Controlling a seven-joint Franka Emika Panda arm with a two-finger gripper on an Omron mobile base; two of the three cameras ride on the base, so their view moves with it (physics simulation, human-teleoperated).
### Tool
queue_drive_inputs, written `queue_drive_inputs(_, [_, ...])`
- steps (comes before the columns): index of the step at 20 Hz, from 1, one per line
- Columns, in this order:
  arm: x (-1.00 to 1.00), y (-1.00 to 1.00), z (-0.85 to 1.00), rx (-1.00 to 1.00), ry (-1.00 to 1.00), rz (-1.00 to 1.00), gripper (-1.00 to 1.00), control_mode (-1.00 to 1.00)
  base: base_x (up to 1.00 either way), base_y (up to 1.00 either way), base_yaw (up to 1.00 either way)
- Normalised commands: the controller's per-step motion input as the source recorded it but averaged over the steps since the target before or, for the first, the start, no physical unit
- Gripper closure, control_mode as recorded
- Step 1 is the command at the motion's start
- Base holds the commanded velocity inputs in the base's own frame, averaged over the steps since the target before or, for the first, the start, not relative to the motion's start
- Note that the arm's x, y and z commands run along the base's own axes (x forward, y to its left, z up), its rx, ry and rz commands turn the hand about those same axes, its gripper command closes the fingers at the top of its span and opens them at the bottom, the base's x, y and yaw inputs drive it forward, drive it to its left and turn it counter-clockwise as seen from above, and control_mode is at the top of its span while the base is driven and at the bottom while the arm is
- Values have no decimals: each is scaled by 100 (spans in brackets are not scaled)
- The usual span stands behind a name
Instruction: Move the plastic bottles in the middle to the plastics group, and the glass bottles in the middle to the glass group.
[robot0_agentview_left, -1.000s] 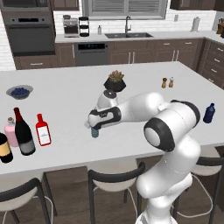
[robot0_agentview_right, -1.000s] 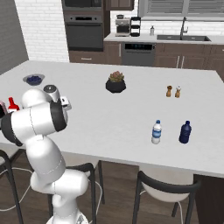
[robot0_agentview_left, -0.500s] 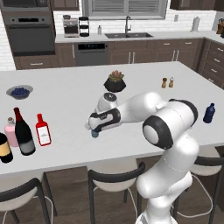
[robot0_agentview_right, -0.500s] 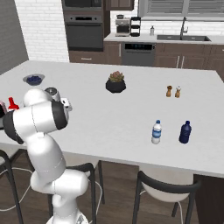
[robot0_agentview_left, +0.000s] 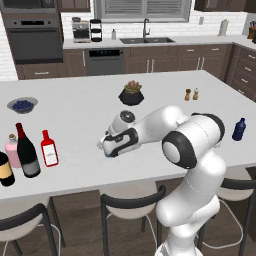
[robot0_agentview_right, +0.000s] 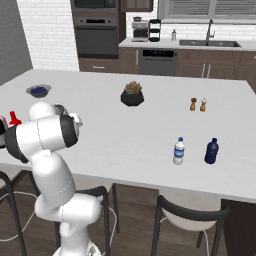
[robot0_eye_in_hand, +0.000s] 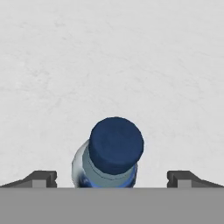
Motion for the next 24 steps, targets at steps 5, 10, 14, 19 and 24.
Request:
queue_drive_inputs(5, [0,0,0,5,-3,0,-100,-100,0,0,0])
queue_drive_inputs(10, [0,0,0,0,0,2,-100,-100,0,0,0])
queue_drive_inputs(14, [0,0,0,0,0,0,100,-100,0,0,0])
queue_drive_inputs(19, [0,0,0,0,0,0,100,-100,0,0,0])
queue_drive_inputs(24, [0,0,5,0,0,-1,100,-100,0,0,0])
